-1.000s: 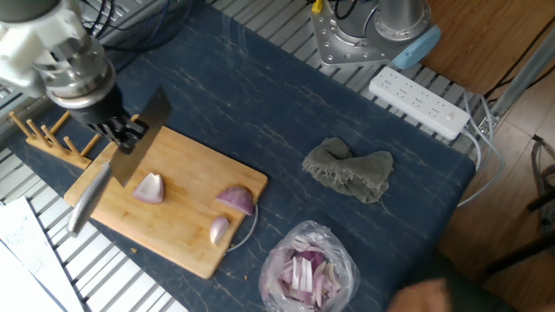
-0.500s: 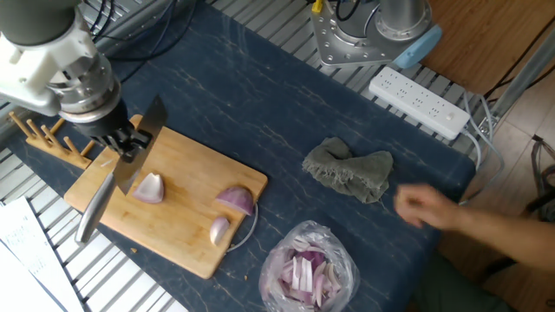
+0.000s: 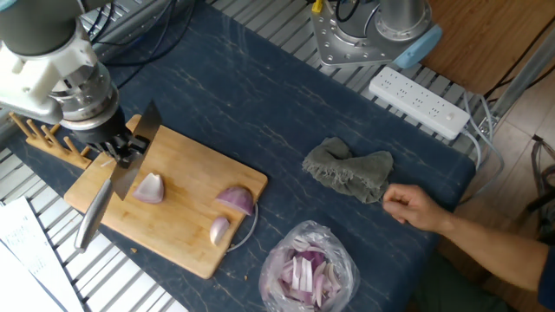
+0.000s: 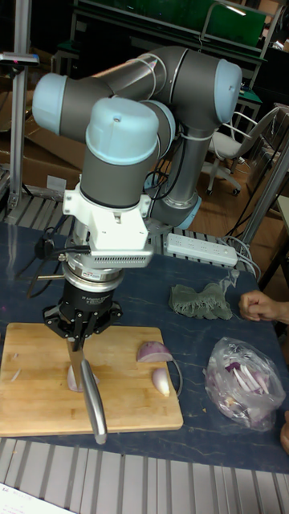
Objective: Chop the onions
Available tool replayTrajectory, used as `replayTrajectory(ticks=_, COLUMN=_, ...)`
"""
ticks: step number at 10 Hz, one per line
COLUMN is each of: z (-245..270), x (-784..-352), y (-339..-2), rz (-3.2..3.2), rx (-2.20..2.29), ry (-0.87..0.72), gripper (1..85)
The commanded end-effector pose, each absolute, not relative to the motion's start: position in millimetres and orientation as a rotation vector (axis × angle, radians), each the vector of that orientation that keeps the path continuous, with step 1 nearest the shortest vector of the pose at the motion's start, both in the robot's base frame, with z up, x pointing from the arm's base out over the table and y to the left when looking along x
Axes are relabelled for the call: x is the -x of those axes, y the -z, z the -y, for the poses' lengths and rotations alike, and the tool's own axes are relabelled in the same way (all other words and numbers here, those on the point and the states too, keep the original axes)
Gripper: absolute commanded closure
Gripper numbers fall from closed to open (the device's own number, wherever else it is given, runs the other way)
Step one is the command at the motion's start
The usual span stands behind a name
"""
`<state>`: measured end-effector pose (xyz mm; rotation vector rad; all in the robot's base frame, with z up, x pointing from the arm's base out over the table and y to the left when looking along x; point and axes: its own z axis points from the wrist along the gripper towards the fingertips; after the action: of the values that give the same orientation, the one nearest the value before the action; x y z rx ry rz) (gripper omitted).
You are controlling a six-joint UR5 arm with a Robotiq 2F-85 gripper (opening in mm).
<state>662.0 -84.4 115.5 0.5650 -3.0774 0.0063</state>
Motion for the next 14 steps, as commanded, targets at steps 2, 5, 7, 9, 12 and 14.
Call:
replayTrajectory(ticks=2, z=77.5, x=-664.7, y=-109.0, rz=3.086, rx=-0.566, ry=0.021, gripper=84.7)
replayTrajectory(ticks=5, z=76.2, x=-663.5, y=-108.4, rz=3.086, rx=-0.564, ry=0.019, gripper=84.7)
replayTrajectory(ticks=7, z=74.4, x=-662.9, y=-106.8, rz=3.087, rx=-0.561, ry=0.021, gripper=84.7)
replayTrajectory(ticks=9, z=72.0, x=-662.6, y=-103.9, rz=3.09, rx=-0.557, ry=0.018, gripper=84.7)
replayTrajectory(ticks=12, z=69.9, x=-661.8, y=-101.8, rz=3.094, rx=-0.555, ry=0.015, gripper=84.7)
replayTrajectory(ticks=14, z=68.4, x=-661.4, y=-100.9, rz=3.094, rx=-0.555, ry=0.02, gripper=84.7)
